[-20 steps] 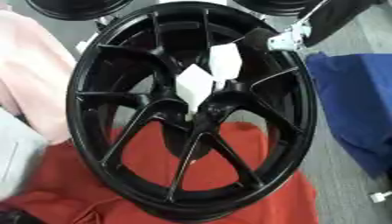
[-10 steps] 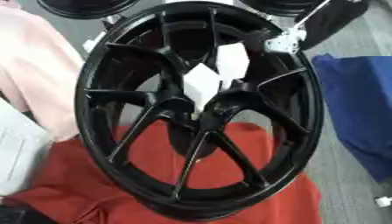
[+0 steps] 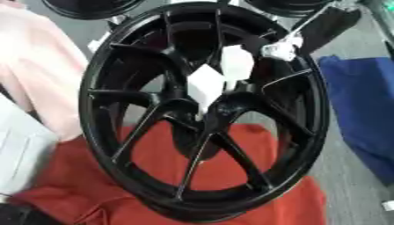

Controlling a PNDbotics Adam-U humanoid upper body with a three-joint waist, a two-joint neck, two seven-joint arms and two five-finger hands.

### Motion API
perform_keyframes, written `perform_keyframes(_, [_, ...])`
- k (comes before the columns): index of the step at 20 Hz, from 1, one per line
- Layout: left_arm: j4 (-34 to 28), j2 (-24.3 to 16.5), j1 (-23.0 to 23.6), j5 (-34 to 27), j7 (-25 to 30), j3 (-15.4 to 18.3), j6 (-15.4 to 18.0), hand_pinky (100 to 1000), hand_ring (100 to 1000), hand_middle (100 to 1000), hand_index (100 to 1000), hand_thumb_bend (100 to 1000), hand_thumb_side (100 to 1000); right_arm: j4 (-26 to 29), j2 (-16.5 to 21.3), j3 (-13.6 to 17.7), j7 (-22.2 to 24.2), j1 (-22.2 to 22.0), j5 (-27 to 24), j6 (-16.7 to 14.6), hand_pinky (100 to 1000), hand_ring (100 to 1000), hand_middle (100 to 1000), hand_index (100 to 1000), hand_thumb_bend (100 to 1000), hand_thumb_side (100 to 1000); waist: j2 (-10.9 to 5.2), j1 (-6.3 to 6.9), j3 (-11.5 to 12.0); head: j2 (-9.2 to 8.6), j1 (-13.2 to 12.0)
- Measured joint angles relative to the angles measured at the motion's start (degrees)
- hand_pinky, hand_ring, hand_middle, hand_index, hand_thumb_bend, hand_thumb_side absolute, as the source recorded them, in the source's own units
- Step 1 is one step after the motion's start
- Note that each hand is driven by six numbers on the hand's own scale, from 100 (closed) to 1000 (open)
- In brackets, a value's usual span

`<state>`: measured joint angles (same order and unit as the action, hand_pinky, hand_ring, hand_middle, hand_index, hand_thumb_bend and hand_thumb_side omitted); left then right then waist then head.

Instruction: Pull the pin out of the wheel hub.

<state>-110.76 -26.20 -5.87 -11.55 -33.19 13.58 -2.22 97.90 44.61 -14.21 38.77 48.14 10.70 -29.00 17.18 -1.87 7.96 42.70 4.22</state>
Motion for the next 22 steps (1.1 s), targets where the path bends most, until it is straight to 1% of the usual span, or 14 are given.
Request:
perform_keyframes(2, [0.01,0.00,-0.03,-0.01,0.04,0.00,-0.04,640,613,577,788,276,622,-0.83,-0.01,-0.85,-0.32,-0.39,1.09,-0.32,851,853,806,867,286,559,0.06,-0.02,0.14,0.01,0.23])
perform_keyframes(4, [0.01,0.00,-0.03,-0.02,0.05,0.00,-0.04,640,612,577,788,276,623,-1.72,-0.15,-1.57,-0.73,-0.66,2.29,-0.73,850,853,802,874,294,585,0.16,-0.04,0.29,0.00,0.37])
perform_keyframes(11, [0.02,0.01,-0.14,-0.08,0.09,-0.01,-0.03,641,612,577,788,274,626,-2.80,-0.98,-2.06,-1.34,-0.98,4.36,-1.34,845,857,797,875,346,576,0.66,-0.23,0.39,0.00,0.44])
perform_keyframes(14, [0.02,0.02,-0.15,-0.09,0.10,-0.01,-0.03,641,612,577,788,273,628,-2.84,-1.04,-1.99,-1.38,-1.34,5.56,-1.38,841,852,792,867,365,543,1.03,-0.26,0.62,0.00,0.44])
perform_keyframes(19, [0.02,0.04,-0.16,-0.11,0.10,-0.01,-0.03,641,611,576,787,271,632,-3.55,-1.49,-1.36,-1.38,-1.46,7.91,-1.38,838,849,783,863,361,561,1.65,-0.42,0.90,-0.03,0.43])
perform_keyframes(22, [0.02,0.05,-0.17,-0.14,0.10,-0.01,-0.03,641,611,576,787,269,634,-3.93,-1.57,-1.31,-1.48,-1.86,9.36,-1.48,834,847,759,852,364,563,2.09,-0.63,0.92,-0.03,0.39])
